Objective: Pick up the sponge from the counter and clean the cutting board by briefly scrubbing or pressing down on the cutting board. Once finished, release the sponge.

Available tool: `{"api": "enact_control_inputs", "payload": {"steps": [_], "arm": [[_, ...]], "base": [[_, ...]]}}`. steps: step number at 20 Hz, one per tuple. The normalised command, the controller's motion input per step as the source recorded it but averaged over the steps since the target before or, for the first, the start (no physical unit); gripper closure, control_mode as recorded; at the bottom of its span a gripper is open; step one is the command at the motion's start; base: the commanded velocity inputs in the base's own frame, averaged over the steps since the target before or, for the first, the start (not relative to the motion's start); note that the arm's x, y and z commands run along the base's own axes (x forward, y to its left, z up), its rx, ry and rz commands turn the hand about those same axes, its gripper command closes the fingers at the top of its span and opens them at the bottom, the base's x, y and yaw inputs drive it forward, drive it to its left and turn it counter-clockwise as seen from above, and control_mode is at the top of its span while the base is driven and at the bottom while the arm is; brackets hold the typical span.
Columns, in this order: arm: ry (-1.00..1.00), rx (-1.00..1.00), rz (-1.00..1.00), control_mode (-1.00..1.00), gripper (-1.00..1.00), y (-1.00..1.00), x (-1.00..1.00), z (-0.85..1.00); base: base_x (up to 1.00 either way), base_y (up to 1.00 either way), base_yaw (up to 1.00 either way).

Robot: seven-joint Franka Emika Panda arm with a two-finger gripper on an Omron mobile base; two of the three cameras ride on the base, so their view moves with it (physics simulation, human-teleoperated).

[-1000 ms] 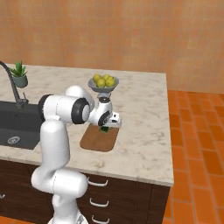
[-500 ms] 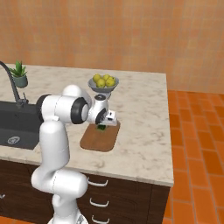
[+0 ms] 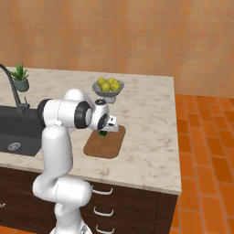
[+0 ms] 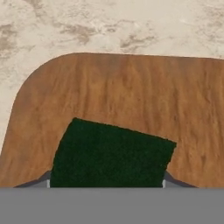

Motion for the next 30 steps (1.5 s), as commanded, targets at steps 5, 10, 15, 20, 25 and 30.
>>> {"api": "enact_control_inputs", "payload": {"steps": [5,10,15,20,25,30], "arm": [[-0.09,0.01,0.0,-1.0,1.0,0.13,0.55,0.36],[0.0,0.01,0.0,-1.0,1.0,-0.05,0.45,-0.18],[0.0,0.0,0.0,-1.0,1.0,-0.06,0.04,-0.67],[0.0,0.0,0.0,-1.0,1.0,-0.52,0.15,-0.09],[0.0,0.0,0.0,-1.0,1.0,-0.59,0.02,-0.17],[0.0,-0.01,0.0,-1.0,1.0,-0.23,0.0,-0.79]], "base": [[0.0,0.0,0.0],[0.0,0.0,0.0],[0.0,0.0,0.0],[0.0,0.0,0.0],[0.0,0.0,0.0],[0.0,0.0,0.0]]}}
